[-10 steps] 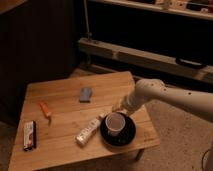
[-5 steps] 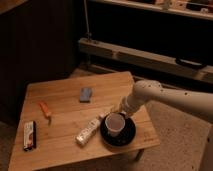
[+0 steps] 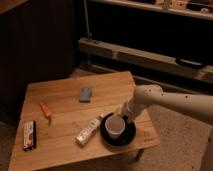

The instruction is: Pick up the ceramic cup

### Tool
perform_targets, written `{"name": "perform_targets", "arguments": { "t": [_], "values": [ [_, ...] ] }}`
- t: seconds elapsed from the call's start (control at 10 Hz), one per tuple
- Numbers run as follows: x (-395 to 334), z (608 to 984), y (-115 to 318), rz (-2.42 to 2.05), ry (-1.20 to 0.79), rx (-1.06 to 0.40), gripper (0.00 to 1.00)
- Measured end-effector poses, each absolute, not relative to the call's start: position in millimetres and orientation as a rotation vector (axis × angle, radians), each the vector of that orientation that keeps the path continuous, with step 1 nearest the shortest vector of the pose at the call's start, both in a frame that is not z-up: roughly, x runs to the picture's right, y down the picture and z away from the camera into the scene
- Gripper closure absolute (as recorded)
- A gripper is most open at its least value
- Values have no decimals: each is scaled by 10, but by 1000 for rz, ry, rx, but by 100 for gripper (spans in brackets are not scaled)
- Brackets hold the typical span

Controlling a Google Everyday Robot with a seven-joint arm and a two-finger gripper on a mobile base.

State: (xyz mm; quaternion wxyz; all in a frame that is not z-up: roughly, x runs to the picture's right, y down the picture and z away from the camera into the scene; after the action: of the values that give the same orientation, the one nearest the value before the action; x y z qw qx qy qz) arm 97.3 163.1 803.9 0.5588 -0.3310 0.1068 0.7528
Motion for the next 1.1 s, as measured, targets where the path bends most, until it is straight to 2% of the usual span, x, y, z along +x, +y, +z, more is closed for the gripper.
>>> {"name": "perform_targets", "arguments": {
  "t": [0.6,1.1],
  "values": [
    [926,7932,1682,1761,228,-789,39],
    [988,7576,1478,1773,129,-728,39]
  ]
}}
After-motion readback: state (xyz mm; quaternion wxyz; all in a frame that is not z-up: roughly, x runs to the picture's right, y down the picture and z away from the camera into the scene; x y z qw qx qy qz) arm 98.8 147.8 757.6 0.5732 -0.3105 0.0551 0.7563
